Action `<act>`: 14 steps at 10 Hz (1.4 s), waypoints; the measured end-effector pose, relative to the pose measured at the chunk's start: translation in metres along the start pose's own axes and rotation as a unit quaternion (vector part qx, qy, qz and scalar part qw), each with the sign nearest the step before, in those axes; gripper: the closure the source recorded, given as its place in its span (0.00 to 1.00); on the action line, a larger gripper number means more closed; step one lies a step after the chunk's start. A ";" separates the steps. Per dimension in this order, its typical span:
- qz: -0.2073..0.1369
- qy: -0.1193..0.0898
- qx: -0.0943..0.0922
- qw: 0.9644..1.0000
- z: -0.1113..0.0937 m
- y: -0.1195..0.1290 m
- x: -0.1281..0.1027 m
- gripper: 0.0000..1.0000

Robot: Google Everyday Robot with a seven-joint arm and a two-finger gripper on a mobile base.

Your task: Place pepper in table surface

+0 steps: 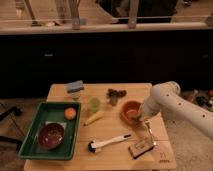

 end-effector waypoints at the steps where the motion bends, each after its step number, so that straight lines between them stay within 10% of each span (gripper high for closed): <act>1: 0.002 -0.001 0.002 1.000 0.004 0.000 0.002 1.00; 6: -0.079 -0.035 0.013 0.996 -0.023 0.003 -0.055 1.00; 9: -0.142 -0.090 0.021 0.986 -0.046 0.004 -0.103 1.00; 14: -0.199 -0.199 -0.015 0.960 -0.029 0.017 -0.157 1.00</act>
